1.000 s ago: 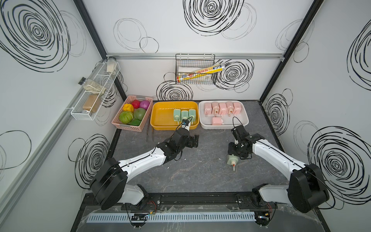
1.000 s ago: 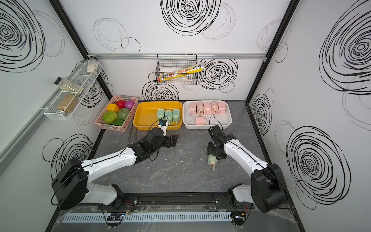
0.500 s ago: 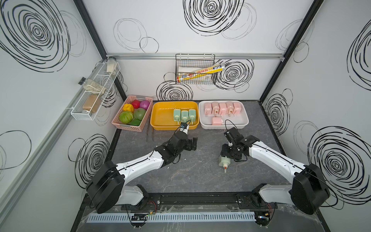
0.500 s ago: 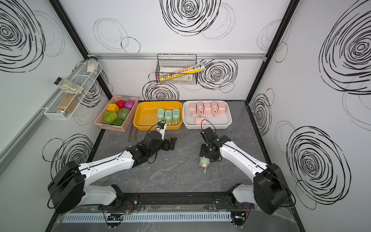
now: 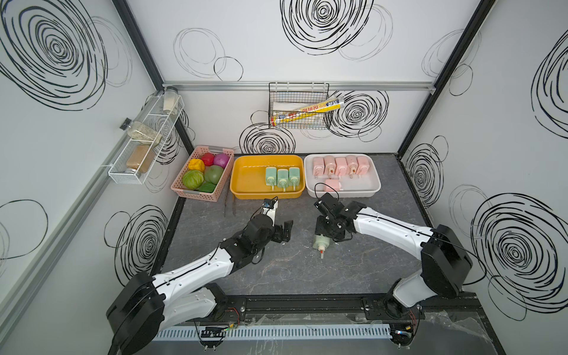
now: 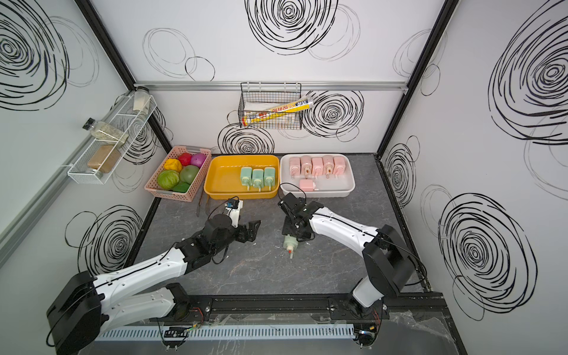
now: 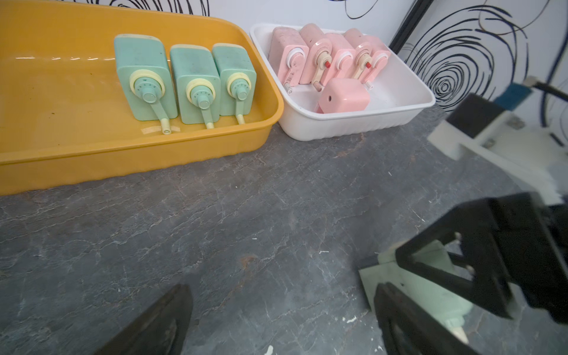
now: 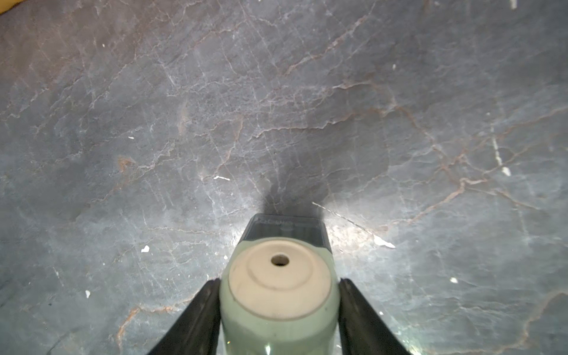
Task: Place the pencil sharpeners by color into the storage box
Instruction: Move the pencil sharpener to the center of the board.
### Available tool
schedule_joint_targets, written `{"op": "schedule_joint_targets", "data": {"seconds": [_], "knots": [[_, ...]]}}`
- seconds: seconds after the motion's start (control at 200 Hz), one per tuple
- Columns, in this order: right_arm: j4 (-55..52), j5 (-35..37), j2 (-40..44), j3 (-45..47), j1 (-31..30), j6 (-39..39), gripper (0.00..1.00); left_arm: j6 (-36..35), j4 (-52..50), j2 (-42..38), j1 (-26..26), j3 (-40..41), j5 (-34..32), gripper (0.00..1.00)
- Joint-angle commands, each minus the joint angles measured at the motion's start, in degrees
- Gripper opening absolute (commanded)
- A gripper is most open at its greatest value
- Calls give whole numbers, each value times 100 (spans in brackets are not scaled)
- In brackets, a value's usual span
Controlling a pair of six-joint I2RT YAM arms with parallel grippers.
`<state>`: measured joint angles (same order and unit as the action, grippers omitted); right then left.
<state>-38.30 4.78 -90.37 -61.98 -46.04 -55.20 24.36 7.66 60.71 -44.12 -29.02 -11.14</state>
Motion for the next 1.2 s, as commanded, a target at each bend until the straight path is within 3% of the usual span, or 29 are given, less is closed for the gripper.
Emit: {"op": "schedule_joint_targets", "data": {"seconds": [0.0, 0.42, 0.57, 0.731, 0.891, 1.041, 1.111, 1.191], "knots": [[-36, 365, -176, -289, -215, -257, 59, 193, 227, -269, -347, 238, -116, 99], [-51, 317, -80, -295, -344, -432, 80, 449, 520, 4, -1628, 334, -742, 99], [-47, 419, 184, -310, -254, -251, 86, 753, 608, 383, -1912, 148, -881, 99], [31, 652, 647, -529, -142, -45, 100, 808, 588, 681, -2212, -30, -1273, 99], [296, 1139, 1048, -367, -13, 282, 100, 914, 501, 1121, -2242, -288, -1355, 99], [1196, 1294, 1536, 318, 34, 1605, 100, 1036, 438, 1497, -2250, -558, -1360, 99], [1391, 1836, 1767, 702, 64, 1437, 100, 986, 312, 1603, -2250, -733, -1404, 99], [1519, 1948, 2114, 909, 141, 1412, 100, 941, 176, 1760, -2250, -968, -1435, 99]]}}
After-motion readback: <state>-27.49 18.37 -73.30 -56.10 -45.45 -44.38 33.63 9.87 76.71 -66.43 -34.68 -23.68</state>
